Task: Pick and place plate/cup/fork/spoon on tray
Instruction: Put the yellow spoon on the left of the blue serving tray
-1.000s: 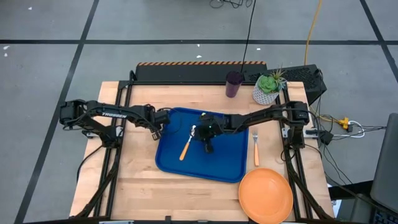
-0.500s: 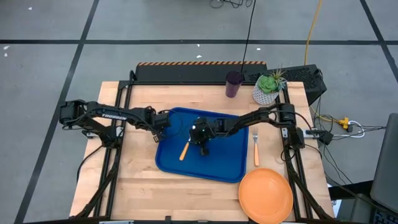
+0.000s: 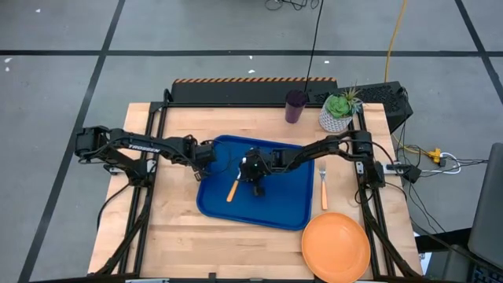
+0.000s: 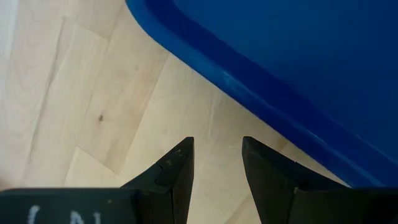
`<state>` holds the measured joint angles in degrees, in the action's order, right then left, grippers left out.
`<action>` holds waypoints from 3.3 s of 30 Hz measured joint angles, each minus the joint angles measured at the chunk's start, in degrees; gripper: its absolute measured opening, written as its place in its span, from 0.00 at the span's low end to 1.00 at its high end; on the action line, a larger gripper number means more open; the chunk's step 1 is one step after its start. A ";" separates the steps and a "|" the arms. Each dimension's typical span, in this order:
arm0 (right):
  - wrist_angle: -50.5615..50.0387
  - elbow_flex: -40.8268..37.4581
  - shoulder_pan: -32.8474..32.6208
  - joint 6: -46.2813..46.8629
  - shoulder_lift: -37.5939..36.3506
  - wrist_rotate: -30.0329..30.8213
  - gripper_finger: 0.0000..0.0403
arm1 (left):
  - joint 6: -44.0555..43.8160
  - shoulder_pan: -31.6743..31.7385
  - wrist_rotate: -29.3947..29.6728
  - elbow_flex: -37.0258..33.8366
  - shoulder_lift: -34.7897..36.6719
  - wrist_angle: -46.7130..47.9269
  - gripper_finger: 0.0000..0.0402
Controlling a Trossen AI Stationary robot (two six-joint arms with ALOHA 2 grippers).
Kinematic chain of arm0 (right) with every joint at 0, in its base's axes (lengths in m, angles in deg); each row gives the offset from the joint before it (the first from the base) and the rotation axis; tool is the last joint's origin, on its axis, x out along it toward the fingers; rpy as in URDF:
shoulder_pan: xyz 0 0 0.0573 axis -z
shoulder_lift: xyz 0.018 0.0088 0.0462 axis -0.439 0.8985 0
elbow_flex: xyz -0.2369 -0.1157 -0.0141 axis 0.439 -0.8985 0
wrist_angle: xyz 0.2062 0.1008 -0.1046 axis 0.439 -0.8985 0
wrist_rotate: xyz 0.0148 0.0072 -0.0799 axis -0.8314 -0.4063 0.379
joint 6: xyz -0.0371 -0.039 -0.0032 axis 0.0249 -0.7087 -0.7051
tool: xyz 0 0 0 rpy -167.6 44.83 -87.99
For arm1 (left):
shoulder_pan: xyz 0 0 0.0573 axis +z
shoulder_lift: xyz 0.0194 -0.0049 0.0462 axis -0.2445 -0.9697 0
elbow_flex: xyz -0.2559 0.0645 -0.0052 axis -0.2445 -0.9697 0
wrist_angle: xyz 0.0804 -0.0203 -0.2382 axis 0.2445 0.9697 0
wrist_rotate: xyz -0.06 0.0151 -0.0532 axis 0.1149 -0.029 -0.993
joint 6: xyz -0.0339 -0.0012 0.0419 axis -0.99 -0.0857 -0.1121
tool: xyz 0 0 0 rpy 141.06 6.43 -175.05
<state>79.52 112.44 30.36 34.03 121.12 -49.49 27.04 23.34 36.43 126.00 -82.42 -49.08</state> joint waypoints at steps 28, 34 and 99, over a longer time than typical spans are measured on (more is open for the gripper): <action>-4.11 0.55 2.41 -1.83 -2.80 2.68 0.00 | 0.45 -2.23 -0.05 0.04 0.00 -3.71 0.35; -7.74 0.50 3.83 -3.61 -3.39 8.40 0.00 | 0.36 -2.21 -0.04 0.04 0.00 -3.74 0.35; 14.42 0.61 0.14 4.72 1.31 0.13 0.00 | 0.82 -2.21 0.02 0.04 0.00 -4.31 0.35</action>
<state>93.94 113.05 30.50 38.74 122.43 -49.37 27.87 21.13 36.45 126.04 -82.42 -53.39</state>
